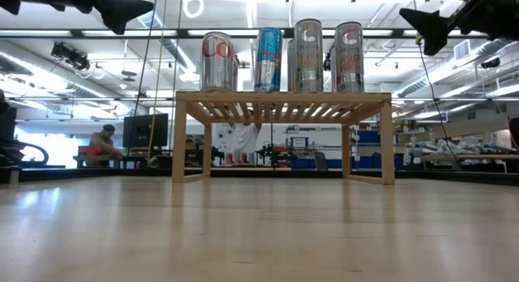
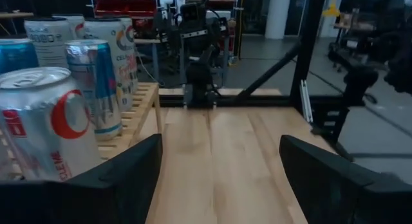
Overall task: Place canned beverage on shelf
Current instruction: Return to Home Position
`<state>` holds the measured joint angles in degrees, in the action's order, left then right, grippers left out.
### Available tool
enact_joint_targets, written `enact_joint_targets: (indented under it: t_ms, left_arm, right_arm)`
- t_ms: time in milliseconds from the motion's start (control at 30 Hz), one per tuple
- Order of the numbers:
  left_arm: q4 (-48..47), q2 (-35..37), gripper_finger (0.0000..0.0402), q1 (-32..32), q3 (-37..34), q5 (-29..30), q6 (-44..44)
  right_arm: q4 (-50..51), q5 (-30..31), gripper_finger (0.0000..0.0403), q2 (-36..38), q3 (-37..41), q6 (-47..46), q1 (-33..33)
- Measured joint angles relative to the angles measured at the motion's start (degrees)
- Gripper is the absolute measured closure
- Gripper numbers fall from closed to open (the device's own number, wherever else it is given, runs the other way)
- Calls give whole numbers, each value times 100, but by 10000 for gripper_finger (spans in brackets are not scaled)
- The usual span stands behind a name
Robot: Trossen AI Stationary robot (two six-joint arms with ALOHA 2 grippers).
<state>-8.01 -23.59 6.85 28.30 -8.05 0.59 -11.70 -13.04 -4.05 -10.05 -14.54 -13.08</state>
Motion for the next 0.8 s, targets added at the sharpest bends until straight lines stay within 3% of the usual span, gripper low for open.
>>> enact_joint_targets:
  t_ms: [233,800]
  left_arm:
    - [79,1,88,-621,-453,796,-288]
    - [90,1,88,-1196,-1579,824,-241]
  right_arm:
    - [-1112,-32,70,0,837,122,0]
    - [-1060,-358,70,-17,965,314,0]
